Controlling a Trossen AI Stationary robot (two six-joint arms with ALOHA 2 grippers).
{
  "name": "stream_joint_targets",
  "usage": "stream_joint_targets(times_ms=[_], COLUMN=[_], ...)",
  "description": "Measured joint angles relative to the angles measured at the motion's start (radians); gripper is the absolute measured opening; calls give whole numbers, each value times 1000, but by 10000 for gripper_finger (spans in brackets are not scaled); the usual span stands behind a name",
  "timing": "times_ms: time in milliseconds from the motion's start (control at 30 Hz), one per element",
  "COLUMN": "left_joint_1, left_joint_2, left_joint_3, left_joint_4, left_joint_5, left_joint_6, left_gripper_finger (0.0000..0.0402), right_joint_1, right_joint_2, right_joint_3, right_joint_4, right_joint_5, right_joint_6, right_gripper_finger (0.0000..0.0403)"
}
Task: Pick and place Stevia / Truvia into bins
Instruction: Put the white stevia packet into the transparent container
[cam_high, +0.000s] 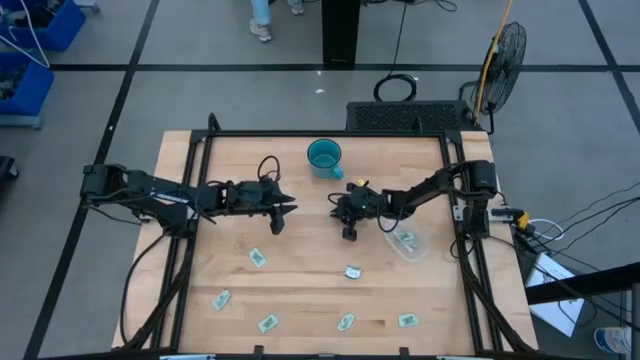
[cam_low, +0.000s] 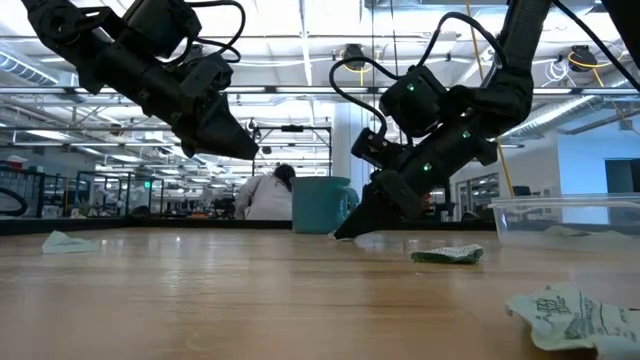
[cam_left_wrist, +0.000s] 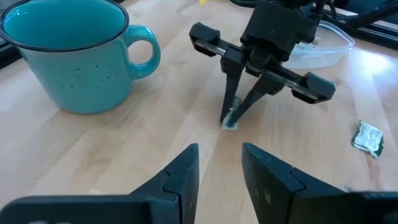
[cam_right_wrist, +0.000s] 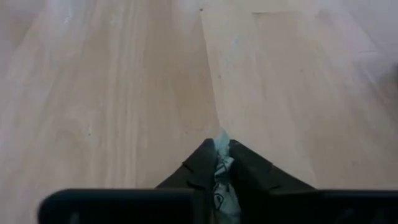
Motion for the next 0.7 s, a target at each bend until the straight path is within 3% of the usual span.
stream_joint_targets(times_ms=[100,267,467,700], left_joint_1=[0,0,0,0], left_joint_2=[0,0,0,0], left_joint_3=[0,0,0,0], left_joint_4=[0,-2,-43,-63], left_joint_5=[0,0,1,0], left_joint_6=[-18,-25,-41,-48], left_gripper_finger=[127,127,127,127], right_joint_1=[3,21,119,240], right_joint_2=[-34,-181,-509,-806], right_joint_3=[-2,-1,0,0], right_joint_4=[-17,-146,-614,-1143], right_joint_5=[4,18,160,182], right_joint_6=[-42,-51,11,356], right_gripper_finger=[8,13,6,22])
